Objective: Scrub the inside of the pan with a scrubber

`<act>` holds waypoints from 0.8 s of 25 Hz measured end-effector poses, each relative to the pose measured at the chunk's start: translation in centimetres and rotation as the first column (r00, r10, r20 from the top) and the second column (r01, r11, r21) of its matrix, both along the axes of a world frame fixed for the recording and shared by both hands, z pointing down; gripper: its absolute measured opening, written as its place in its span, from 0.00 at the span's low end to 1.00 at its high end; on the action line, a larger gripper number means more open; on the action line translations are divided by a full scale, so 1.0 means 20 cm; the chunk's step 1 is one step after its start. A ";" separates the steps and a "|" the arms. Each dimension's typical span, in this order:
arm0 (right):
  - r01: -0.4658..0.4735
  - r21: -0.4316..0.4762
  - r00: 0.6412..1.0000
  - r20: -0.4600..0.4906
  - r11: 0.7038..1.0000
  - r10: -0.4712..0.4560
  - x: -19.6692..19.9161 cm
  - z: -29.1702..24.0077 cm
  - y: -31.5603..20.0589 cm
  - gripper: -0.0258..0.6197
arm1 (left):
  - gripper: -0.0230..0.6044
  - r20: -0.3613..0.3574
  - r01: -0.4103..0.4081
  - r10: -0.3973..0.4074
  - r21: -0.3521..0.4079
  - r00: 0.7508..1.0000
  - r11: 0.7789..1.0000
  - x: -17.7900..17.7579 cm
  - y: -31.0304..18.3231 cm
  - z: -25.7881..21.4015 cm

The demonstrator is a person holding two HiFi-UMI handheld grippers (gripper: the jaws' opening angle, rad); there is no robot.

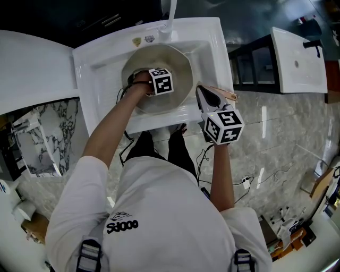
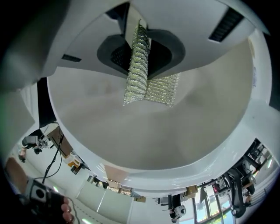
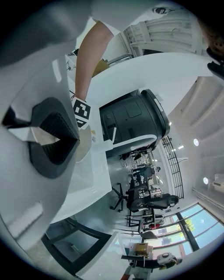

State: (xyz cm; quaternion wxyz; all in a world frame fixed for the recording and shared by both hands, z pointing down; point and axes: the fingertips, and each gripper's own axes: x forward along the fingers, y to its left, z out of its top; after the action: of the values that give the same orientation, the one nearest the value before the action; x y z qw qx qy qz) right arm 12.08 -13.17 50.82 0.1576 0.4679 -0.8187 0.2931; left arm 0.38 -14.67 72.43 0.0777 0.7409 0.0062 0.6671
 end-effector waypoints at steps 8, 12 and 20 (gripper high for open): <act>-0.010 0.017 1.000 -0.002 1.000 0.010 0.00 -0.04 0.03 0.05 | 0.13 -0.062 0.072 -0.080 -0.131 0.995 0.989 0.13 0.13 0.01; -0.016 0.027 1.000 -0.008 1.000 0.016 0.00 -0.06 0.05 0.05 | 0.13 -0.131 0.111 -0.141 -0.211 0.981 0.971 0.21 0.19 0.00; -0.041 0.060 0.999 -0.020 0.997 0.042 0.03 -0.14 0.12 0.05 | 0.13 -0.220 0.152 -0.246 -0.371 0.944 0.916 0.30 0.30 -0.08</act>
State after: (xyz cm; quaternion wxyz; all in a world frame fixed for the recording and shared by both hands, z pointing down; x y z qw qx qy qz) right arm 12.78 -10.72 47.97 0.1463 0.4924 -0.8155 0.2668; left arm 6.36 -8.59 70.87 0.2742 0.7935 0.0586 0.5401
